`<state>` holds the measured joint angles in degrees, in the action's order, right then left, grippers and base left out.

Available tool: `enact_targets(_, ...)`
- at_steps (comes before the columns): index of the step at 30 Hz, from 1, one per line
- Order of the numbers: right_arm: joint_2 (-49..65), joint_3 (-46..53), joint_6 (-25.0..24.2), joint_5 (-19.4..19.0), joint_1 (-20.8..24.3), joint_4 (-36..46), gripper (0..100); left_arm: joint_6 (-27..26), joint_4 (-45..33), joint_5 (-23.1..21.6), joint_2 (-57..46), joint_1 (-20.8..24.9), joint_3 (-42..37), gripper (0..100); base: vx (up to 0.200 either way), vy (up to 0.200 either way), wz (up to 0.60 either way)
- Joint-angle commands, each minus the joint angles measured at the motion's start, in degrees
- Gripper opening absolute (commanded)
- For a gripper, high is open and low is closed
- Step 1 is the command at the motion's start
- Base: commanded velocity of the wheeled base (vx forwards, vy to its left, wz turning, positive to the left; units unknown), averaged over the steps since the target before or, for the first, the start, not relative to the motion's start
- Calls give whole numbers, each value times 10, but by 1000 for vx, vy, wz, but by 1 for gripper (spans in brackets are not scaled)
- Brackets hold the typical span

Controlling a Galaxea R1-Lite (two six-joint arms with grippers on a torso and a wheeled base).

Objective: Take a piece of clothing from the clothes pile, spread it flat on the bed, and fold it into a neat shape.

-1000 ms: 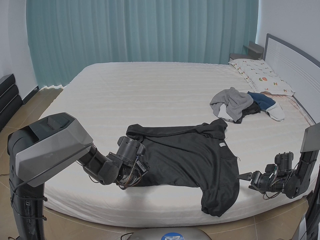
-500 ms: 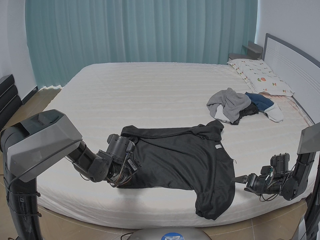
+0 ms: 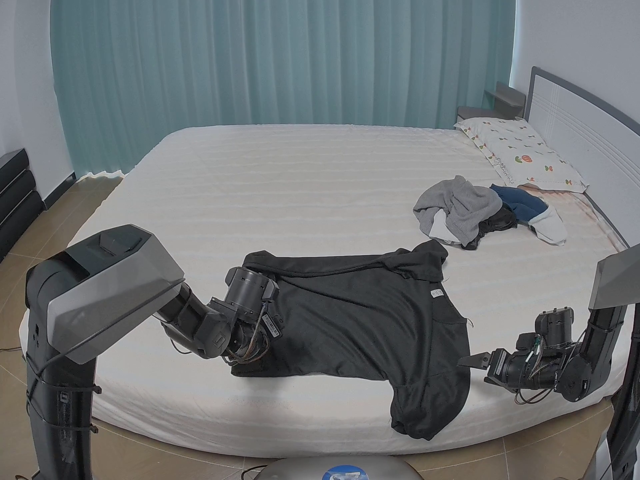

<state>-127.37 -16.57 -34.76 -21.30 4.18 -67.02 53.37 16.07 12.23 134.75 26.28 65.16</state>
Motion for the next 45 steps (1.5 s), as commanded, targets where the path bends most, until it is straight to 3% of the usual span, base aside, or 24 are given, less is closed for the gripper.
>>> enact_targets(1,-4,-1,0,-1,1,0,100,-13,-1,9,12,-3,1,0,0,0,0)
enact_targets(5,-4,0,1,0,1,0,100,-43,-2,30,17,-7,-5,0,0,0,0)
enact_targets(14,-4,4,3,-1,0,0,100,-51,-43,48,6,-11,-33,0,0,0,0)
enact_targets(21,-4,7,3,-1,1,1,100,-50,-41,46,-50,-59,-78,0,0,0,0)
enact_targets(35,-23,-1,3,8,19,-2,100,-71,-46,46,-55,-129,-125,0,0,0,0)
enact_targets(45,-85,-1,4,39,53,-101,100,-82,-46,41,-49,-141,-124,0,0,0,0)
